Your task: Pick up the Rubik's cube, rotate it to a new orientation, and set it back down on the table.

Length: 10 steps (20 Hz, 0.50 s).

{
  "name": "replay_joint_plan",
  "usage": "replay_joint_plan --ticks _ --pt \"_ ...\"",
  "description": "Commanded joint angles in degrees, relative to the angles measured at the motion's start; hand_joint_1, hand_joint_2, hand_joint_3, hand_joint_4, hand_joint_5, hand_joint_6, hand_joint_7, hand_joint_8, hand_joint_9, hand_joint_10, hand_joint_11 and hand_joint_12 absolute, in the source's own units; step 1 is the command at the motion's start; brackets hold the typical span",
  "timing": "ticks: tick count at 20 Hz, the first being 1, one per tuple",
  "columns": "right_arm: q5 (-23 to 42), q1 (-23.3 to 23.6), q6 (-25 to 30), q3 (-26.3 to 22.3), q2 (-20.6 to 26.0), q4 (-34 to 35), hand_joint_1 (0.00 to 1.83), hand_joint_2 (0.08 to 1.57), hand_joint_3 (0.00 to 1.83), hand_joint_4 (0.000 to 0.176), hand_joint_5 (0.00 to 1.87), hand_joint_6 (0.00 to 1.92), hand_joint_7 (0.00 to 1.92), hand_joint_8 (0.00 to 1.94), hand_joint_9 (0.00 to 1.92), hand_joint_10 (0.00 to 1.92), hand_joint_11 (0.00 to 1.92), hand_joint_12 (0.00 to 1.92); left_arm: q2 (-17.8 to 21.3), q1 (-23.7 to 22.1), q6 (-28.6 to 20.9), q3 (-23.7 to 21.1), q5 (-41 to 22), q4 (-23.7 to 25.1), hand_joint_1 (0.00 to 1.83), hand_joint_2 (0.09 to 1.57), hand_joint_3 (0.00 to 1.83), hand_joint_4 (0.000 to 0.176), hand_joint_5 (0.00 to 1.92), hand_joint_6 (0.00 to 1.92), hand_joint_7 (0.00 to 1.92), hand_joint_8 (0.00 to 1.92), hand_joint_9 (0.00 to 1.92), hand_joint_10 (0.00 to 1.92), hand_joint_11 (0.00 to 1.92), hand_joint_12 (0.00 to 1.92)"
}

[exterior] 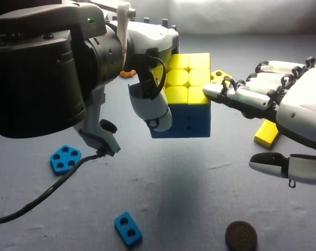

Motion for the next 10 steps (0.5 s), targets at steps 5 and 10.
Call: replay_joint_plan --ticks 5,10 --pt "5.16 0.37 0.04 0.26 -0.72 -0.91 0.7 1.21 0.0 0.0 0.04 0.01 0.25 1.47 0.25 1.86 0.13 1.92 -0.03 -1.21 -0.27 0.27 1.62 4.21 1.23 1.05 0.0 0.005 0.09 1.73 0.0 1.78 0.06 1.83 0.12 1.83" --pt "3.36 0.29 -0.27 1.28 -1.88 0.0 0.72 1.21 0.0 0.0 0.04 0.01 0.28 1.46 0.29 1.85 0.17 1.92 -0.04 -1.27 -0.27 0.42 1.62 4.24 1.23 1.07 0.0 0.002 0.07 1.74 0.0 1.76 0.06 1.81 0.12 1.84"
